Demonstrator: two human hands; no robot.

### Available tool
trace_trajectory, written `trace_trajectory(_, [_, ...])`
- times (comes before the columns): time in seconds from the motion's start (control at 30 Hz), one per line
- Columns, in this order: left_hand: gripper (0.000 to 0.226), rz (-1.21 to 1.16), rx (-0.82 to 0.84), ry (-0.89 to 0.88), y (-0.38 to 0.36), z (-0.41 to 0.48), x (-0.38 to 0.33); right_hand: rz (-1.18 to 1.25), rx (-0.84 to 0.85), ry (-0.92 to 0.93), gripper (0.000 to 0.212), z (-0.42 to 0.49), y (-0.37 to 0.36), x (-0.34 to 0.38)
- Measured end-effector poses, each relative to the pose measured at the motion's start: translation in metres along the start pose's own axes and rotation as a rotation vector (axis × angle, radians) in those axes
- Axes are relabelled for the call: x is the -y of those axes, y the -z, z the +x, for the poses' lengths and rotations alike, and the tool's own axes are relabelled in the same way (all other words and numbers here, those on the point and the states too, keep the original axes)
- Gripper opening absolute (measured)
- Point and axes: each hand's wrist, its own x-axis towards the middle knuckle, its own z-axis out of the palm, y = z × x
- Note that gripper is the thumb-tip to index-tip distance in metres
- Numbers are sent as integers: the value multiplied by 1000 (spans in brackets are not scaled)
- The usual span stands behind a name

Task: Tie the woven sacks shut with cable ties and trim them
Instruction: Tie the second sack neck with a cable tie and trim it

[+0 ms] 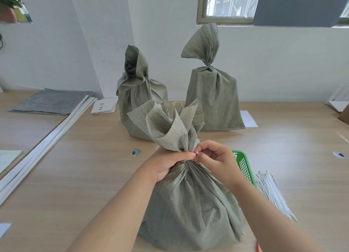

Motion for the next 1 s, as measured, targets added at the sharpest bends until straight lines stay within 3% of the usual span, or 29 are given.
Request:
trace_trajectory(0.13, [25, 13, -3, 13, 0, -1, -1, -25, 9, -21, 4, 0, 2, 0])
trace_trajectory(0.4, [23, 28, -2, 29, -1, -1, -3, -130, 17, -18, 13, 2, 5, 1])
trace_trajectory(1.0, [25, 32, -15, 39, -1, -1, -1, -42, 20, -32, 6, 2, 4, -3])
